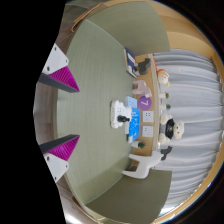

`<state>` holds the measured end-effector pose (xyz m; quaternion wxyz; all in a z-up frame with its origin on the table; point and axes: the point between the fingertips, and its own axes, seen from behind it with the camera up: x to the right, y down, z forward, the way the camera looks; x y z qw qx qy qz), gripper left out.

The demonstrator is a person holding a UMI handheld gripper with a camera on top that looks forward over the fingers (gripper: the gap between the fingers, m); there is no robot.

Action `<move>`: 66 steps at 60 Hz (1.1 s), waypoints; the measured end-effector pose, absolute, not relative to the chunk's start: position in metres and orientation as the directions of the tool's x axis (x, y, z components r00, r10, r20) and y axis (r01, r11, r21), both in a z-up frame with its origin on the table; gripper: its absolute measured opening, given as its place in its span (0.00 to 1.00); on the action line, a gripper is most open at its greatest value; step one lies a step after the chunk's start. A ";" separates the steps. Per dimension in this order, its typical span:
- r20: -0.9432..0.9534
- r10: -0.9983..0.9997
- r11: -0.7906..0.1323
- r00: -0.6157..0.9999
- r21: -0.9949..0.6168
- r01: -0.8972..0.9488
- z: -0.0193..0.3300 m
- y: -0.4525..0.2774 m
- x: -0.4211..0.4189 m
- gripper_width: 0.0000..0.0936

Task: Unplug charger

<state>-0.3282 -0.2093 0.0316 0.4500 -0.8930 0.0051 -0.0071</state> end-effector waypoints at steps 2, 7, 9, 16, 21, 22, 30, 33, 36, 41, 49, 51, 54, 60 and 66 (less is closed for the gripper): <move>0.010 -0.019 -0.595 1.000 -0.803 -0.003 0.024 -0.189 -0.322 0.91; 0.005 -0.025 -0.584 1.000 -0.812 -0.011 0.017 -0.142 -0.314 0.91; 0.005 -0.028 -0.585 1.000 -0.811 -0.012 0.015 -0.125 -0.310 0.91; 0.012 -0.026 -0.566 1.000 -0.825 -0.005 0.016 -0.060 -0.300 0.92; 0.004 -0.019 -0.551 1.000 -0.834 -0.007 0.017 -0.015 -0.296 0.86; 0.001 -0.012 -0.550 1.000 -0.835 -0.006 0.018 -0.007 -0.295 0.85; -0.020 0.006 -0.521 1.000 -0.854 -0.014 0.017 0.047 -0.293 0.62; -0.007 0.015 -0.521 1.000 -0.854 0.002 0.012 0.059 -0.292 0.52; 0.000 0.034 -0.555 0.999 -0.831 0.019 -0.004 0.063 -0.293 0.38; -0.035 0.067 -0.540 0.997 -0.842 0.007 -0.004 0.068 -0.299 0.18; -0.060 0.052 -0.538 0.997 -0.843 -0.022 -0.002 0.068 -0.297 0.08; -0.044 0.045 -0.537 0.998 -0.843 -0.013 -0.001 0.068 -0.296 0.07; -0.031 0.030 -0.542 0.999 -0.840 -0.010 -0.002 0.068 -0.296 0.07; -0.061 0.004 -0.586 0.998 -0.809 -0.047 -0.003 0.068 -0.294 0.05; -0.174 -0.026 -0.590 0.984 -0.792 -0.155 0.044 0.081 -0.292 0.05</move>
